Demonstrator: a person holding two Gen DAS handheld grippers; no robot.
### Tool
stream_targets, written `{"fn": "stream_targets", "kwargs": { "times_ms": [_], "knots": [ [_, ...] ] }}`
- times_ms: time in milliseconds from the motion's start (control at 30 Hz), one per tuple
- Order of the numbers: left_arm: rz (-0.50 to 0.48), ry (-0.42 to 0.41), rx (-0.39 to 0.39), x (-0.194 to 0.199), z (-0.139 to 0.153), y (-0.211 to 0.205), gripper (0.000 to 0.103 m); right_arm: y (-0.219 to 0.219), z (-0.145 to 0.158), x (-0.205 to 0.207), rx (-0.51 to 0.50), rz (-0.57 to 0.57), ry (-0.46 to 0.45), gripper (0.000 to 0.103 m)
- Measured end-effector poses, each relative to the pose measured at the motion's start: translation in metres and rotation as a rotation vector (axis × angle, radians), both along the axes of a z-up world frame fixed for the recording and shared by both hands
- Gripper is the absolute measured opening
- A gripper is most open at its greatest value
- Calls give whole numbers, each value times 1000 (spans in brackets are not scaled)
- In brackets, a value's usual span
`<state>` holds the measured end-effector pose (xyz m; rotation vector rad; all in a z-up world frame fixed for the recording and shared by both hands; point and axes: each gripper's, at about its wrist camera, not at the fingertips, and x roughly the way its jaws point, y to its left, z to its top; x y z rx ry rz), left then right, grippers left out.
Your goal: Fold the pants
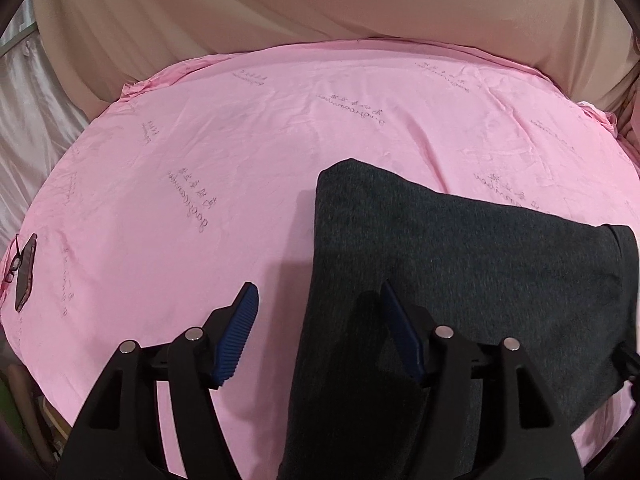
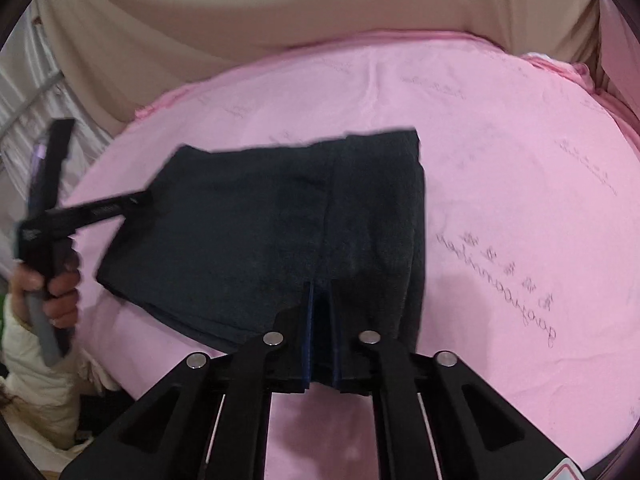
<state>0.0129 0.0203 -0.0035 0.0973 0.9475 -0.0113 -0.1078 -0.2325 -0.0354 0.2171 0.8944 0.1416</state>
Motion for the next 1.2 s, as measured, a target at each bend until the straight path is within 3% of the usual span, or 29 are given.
{"fn": "stream_targets", "kwargs": {
  "times_ms": [67,167,267,333,400,600,700,800,967,1000,1033,1167,1200],
  "knots": [
    [0,3,7,-5,0,2,62,-4,13,-11,34,-27,-9,0],
    [-2,4,7,-13,1,5,62,7,29,-21,29,-2,-64,12],
    [-11,8,-5,-22,3,5,66,13,14,-17,-20,23,-25,12],
    [-22,4,0,-30,4,4,68,9,2,-15,-26,9,-13,4],
    [-27,1,12,-37,4,5,68,1,3,-19,21,-3,-11,4],
    [-41,14,3,-56,1,8,69,-3,29,-36,22,-25,-65,6],
    [-63,16,-16,-67,1,9,71,-11,38,-26,34,-77,-104,14],
    [-105,24,-32,-76,-7,12,68,-27,39,-7,1,-155,-108,47],
    [-121,42,-76,-75,-14,18,68,-47,29,35,117,-167,-81,47],
    [-118,43,-77,-74,-14,19,69,-41,22,50,98,-129,-56,40],
    [-116,44,-77,-74,-14,18,69,-37,12,64,67,-110,-12,13],
    [-122,24,-107,-78,0,28,70,-47,21,51,107,-157,-37,19],
    [-122,12,-132,-80,6,33,72,-51,27,37,101,-180,-53,33]
  ]
}}
